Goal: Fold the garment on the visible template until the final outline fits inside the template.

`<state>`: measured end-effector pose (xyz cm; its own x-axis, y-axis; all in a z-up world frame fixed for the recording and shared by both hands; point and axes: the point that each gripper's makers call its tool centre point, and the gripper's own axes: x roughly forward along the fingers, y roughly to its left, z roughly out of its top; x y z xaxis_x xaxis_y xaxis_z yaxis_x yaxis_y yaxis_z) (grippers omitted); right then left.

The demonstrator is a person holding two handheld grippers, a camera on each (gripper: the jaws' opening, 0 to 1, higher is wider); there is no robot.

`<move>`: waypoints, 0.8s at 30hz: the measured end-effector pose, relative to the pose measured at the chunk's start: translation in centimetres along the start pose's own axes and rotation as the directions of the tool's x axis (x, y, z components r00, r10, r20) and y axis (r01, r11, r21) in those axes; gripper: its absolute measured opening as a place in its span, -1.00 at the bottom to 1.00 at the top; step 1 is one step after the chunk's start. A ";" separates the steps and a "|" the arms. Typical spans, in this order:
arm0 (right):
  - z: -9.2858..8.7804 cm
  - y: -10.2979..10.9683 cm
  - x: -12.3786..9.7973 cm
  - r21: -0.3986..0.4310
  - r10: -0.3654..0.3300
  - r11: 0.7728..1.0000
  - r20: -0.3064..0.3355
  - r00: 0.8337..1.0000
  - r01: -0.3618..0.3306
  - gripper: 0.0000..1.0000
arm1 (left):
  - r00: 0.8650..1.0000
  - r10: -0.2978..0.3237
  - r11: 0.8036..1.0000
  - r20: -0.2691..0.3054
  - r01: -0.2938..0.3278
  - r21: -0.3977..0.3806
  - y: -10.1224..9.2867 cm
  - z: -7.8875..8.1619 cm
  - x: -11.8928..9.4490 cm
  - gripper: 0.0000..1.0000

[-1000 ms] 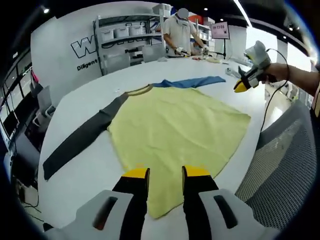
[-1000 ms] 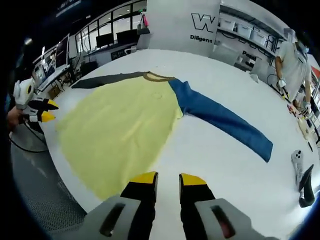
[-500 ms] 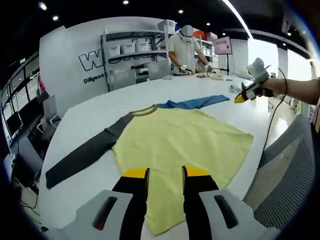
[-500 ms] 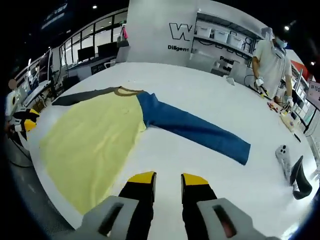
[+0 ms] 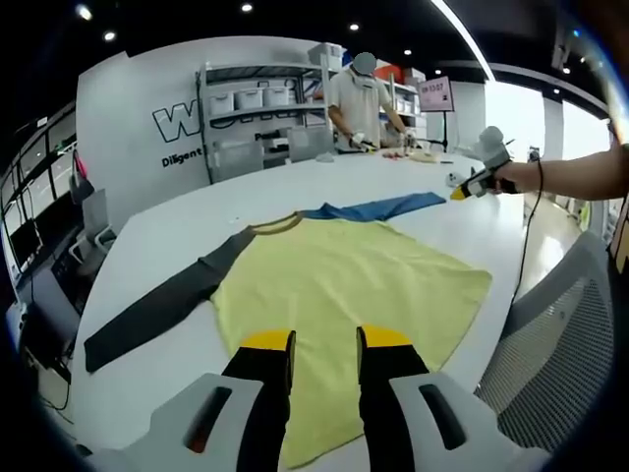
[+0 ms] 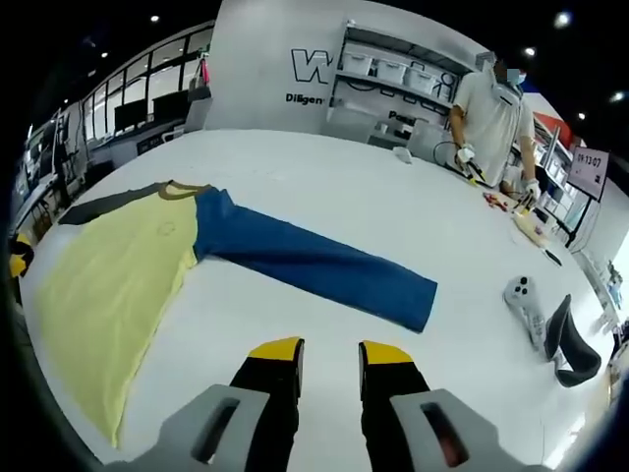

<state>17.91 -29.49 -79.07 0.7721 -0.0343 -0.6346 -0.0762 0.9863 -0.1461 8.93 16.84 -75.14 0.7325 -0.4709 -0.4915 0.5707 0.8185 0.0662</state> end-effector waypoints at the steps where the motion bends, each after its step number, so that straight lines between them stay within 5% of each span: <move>1: 0.1 -0.2 0.1 0.000 -0.005 1.000 0.002 1.000 0.005 -0.67 | 1.000 -0.001 1.000 -0.003 0.001 -0.001 0.0 -0.1 0.0 -0.53; 5: 0.7 -2.4 0.9 -0.061 -0.063 0.996 0.013 0.998 0.063 -0.63 | 1.000 0.001 1.000 -0.008 -0.001 -0.002 0.0 -0.1 0.0 -0.54; 14: 1.2 -5.8 3.6 0.059 -0.097 0.994 0.011 0.995 0.096 -0.63 | 0.999 0.033 0.999 -0.015 -0.033 -0.016 0.9 -0.3 0.0 -0.54; 16: 0.3 -6.4 4.1 0.021 -0.114 0.993 -0.066 0.991 0.115 -0.63 | 0.999 0.039 0.999 -0.013 -0.039 -0.018 1.1 -0.3 0.0 -0.55; 24: 0.5 -8.0 6.2 0.080 -0.119 0.989 -0.077 0.990 0.125 -0.60 | 0.999 0.020 1.000 -0.025 -0.021 -0.006 0.7 -0.2 -0.1 -0.55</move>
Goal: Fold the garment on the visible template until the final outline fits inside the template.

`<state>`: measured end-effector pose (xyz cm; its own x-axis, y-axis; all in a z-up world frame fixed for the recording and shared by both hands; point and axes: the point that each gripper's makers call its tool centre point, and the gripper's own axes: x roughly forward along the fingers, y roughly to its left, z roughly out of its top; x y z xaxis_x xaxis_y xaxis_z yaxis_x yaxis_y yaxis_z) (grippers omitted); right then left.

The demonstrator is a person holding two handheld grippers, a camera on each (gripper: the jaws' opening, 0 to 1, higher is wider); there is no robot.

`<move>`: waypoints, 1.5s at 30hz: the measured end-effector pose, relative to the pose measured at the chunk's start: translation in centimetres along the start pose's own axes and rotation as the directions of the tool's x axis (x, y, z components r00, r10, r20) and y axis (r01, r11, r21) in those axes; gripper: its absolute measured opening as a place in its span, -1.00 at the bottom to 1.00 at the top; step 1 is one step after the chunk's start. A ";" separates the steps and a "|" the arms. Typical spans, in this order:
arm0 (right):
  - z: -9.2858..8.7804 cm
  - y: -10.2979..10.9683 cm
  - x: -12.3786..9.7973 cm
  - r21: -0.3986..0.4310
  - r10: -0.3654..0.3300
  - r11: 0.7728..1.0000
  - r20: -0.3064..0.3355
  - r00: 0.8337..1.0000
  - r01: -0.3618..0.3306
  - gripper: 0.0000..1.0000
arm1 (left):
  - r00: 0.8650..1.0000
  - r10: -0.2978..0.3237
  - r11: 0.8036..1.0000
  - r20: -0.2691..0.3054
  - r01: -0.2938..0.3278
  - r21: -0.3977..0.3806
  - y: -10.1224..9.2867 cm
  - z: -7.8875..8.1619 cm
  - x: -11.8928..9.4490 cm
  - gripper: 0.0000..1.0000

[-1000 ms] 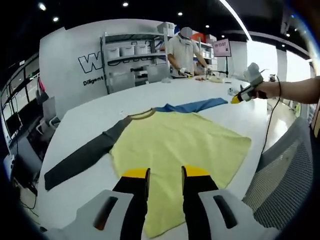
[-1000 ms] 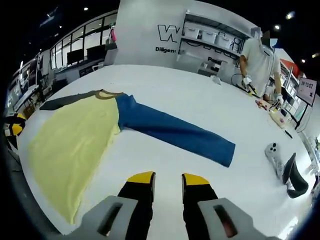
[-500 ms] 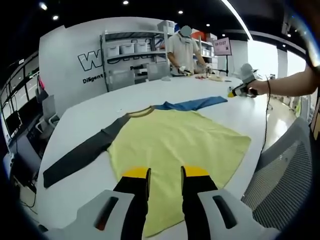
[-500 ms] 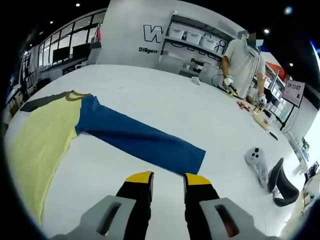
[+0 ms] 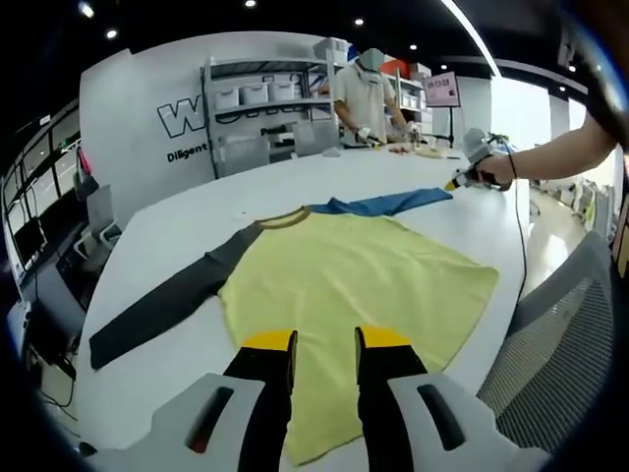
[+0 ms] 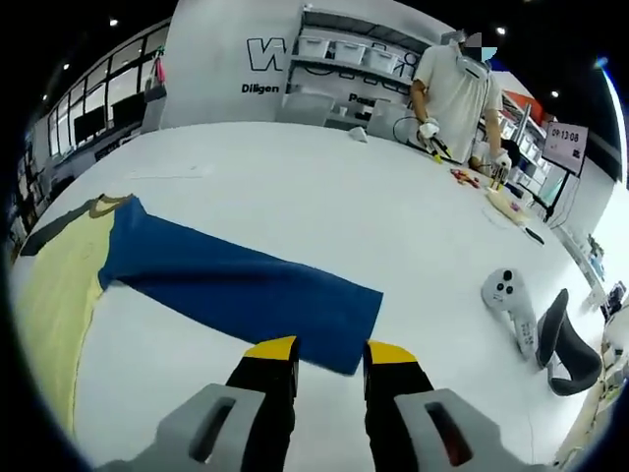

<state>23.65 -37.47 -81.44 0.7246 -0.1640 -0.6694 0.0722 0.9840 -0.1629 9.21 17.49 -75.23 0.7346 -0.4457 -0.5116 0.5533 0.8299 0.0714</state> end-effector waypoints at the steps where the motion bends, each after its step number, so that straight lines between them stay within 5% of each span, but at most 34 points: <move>1: 0.0 0.0 0.1 -0.003 0.001 1.000 -0.003 1.000 -0.001 -0.60 | 1.000 -0.002 1.000 0.001 0.002 -0.001 -0.1 0.0 0.0 -0.55; 14: -2.5 -1.1 2.2 0.091 0.010 0.996 -0.095 0.995 -0.002 -0.60 | 0.999 -0.036 0.999 -0.004 0.036 -0.004 -1.4 -0.1 0.1 -0.55; 23: -2.0 -0.6 2.4 0.094 0.022 0.995 -0.084 0.996 -0.014 -0.69 | 0.999 -0.043 0.999 -0.014 0.043 -0.005 -1.7 -0.4 0.2 -0.55; 26: -2.1 -0.1 2.5 0.167 0.050 0.985 -0.088 0.995 -0.035 -0.76 | 0.999 -0.041 0.999 -0.014 0.041 -0.005 -1.7 -0.4 0.2 -0.55; 36: -2.2 -0.6 2.6 0.030 0.029 0.999 -0.138 0.990 -0.025 -1.00 | 0.999 -0.035 0.999 -0.019 0.035 -0.004 -1.6 -0.6 0.1 -0.56; 45: -2.6 -0.9 2.1 0.061 0.029 0.998 -0.156 0.987 -0.020 -1.00 | 1.000 -0.022 1.000 -0.022 0.022 -0.007 -1.1 -0.8 -0.1 -0.56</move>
<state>23.30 -38.93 -84.61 0.6108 -0.1442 -0.7785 0.0996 0.9895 -0.1052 8.16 16.89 -75.95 0.7133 -0.4562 -0.5320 0.5663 0.8225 0.0540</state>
